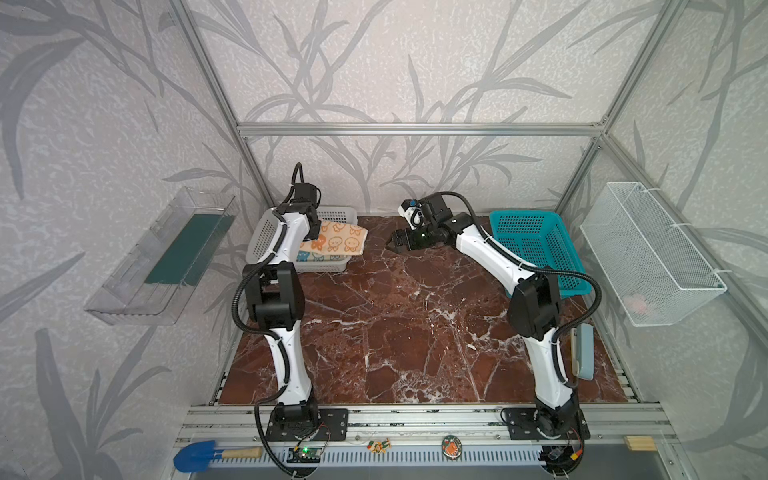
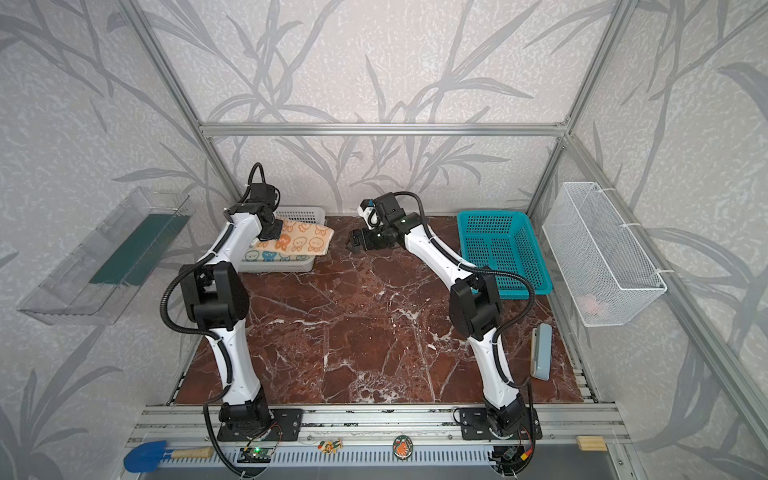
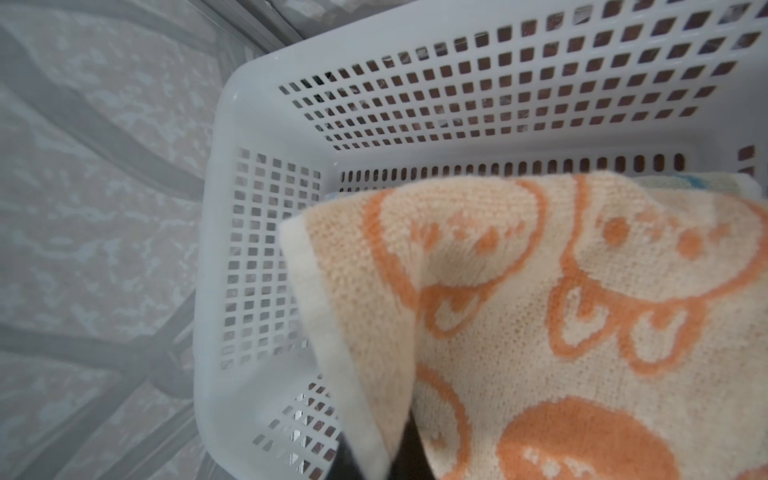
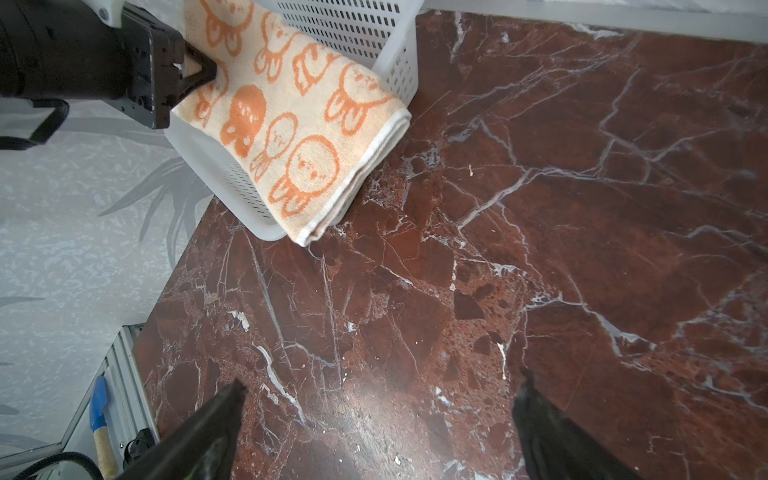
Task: Fold and stack the towels
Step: 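Carry the orange towel with the left gripper into the white basket, then lay the towel flat on the blue towel and open the left gripper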
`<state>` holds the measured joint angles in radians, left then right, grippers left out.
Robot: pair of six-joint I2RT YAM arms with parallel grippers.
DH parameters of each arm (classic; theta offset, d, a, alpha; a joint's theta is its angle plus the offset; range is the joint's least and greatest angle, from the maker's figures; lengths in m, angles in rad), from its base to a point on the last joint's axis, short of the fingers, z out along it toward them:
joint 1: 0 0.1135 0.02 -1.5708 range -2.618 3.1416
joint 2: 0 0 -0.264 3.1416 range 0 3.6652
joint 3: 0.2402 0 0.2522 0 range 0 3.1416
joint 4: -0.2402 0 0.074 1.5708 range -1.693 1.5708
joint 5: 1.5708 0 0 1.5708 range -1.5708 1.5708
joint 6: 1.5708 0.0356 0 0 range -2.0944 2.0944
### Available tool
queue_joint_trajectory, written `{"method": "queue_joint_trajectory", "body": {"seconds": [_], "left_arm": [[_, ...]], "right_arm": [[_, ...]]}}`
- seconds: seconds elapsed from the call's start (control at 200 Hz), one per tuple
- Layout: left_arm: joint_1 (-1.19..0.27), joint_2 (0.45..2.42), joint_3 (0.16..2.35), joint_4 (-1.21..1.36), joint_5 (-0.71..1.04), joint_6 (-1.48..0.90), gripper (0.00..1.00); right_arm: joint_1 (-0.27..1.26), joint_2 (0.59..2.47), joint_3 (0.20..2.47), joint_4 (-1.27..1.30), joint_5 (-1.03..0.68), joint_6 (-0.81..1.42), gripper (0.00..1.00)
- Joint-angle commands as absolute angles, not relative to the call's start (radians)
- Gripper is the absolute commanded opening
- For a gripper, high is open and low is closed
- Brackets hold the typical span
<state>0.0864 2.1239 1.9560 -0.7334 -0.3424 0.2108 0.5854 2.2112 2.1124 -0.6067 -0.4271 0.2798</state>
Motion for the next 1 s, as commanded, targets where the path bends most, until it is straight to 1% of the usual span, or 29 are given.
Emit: {"method": "queue_joint_trajectory", "body": {"seconds": [0.0, 0.17, 0.3, 0.45, 0.62, 0.77, 0.795, 0.815, 0.82, 0.825, 0.835, 0.84, 0.845, 0.875, 0.88, 0.89, 0.9, 0.995], "left_arm": [[0.128, 2.110, 1.957, -0.673, -0.350, 0.230, 0.00], [0.161, 2.148, 1.961, -0.638, -0.350, 0.233, 0.00], [0.185, 2.187, 1.923, -0.577, -0.310, 0.245, 0.00], [0.221, 2.244, 1.918, -0.574, -0.306, 0.229, 0.00], [0.243, 2.258, 1.913, -0.561, -0.299, 0.212, 0.00], [0.253, 2.270, 1.933, -0.565, -0.257, 0.187, 0.00], [0.252, 2.271, 1.938, -0.567, -0.259, 0.184, 0.05], [0.253, 2.273, 1.942, -0.569, -0.263, 0.178, 0.11], [0.253, 2.272, 1.943, -0.569, -0.264, 0.176, 0.13], [0.253, 2.273, 1.944, -0.569, -0.264, 0.173, 0.18], [0.253, 2.272, 1.946, -0.569, -0.266, 0.169, 0.32], [0.253, 2.272, 1.946, -0.569, -0.267, 0.166, 0.44], [0.253, 2.273, 1.948, -0.569, -0.267, 0.164, 0.53], [0.253, 2.273, 1.956, -0.572, -0.269, 0.158, 0.92], [0.253, 2.273, 1.957, -0.571, -0.270, 0.157, 0.96], [0.253, 2.272, 1.959, -0.572, -0.270, 0.156, 0.98], [0.253, 2.271, 1.962, -0.574, -0.270, 0.154, 0.99], [0.254, 2.263, 1.991, -0.586, -0.263, 0.121, 0.99]], "right_arm": [[0.598, 2.216, 2.155, -0.628, -0.440, 0.284, 0.99], [0.597, 2.203, 2.145, -0.640, -0.431, 0.270, 0.99], [0.597, 2.194, 2.129, -0.637, -0.432, 0.270, 0.99], [0.598, 2.172, 2.108, -0.632, -0.447, 0.274, 0.99], [0.601, 2.136, 2.047, -0.607, -0.445, 0.272, 0.99], [0.603, 2.134, 2.032, -0.598, -0.455, 0.278, 0.99], [0.604, 2.134, 2.032, -0.597, -0.456, 0.280, 0.99], [0.605, 2.134, 2.030, -0.598, -0.456, 0.279, 0.99], [0.606, 2.135, 2.030, -0.597, -0.456, 0.278, 0.99], [0.606, 2.134, 2.030, -0.597, -0.456, 0.278, 0.99], [0.606, 2.134, 2.029, -0.598, -0.456, 0.278, 0.99], [0.607, 2.134, 2.028, -0.598, -0.456, 0.278, 0.99], [0.607, 2.134, 2.028, -0.598, -0.456, 0.278, 0.99], [0.609, 2.132, 2.025, -0.597, -0.454, 0.278, 0.99], [0.609, 2.131, 2.025, -0.597, -0.454, 0.278, 0.99], [0.610, 2.131, 2.024, -0.597, -0.454, 0.278, 0.99], [0.610, 2.130, 2.023, -0.597, -0.454, 0.278, 0.99], [0.612, 2.122, 2.011, -0.589, -0.453, 0.278, 0.99]]}}
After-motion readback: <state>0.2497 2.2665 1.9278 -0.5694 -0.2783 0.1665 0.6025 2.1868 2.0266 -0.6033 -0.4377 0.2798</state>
